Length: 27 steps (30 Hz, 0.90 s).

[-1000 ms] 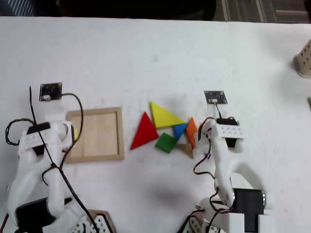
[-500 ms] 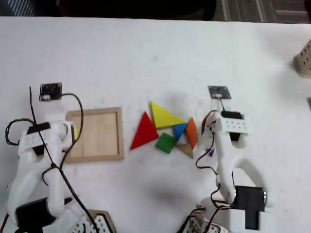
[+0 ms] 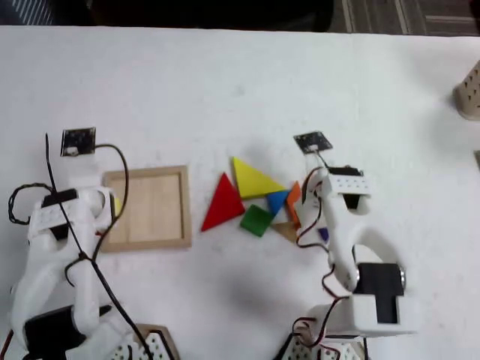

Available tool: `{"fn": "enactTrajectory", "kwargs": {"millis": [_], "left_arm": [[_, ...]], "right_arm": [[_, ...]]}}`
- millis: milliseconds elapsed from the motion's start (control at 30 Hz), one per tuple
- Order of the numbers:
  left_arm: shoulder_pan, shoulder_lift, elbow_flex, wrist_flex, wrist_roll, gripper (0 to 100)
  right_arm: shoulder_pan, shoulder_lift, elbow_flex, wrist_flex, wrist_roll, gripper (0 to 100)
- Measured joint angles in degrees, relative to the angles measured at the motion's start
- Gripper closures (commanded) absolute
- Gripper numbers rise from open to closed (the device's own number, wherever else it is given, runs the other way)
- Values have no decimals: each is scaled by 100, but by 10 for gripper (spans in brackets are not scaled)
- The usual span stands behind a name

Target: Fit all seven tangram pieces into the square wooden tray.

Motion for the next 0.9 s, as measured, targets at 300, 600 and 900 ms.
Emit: {"fn": "enactTrajectory", "kwargs": {"millis": [300,600,900], "left_arm": [[0,0,0,0,0,849],[0,0,0,0,-18,849],[0,0,0,0,-35,849]], "right_arm": [[18,273,-369,202,79,762],[26,273,-387,185,79,895],[26,273,-484,158,79,928]]}}
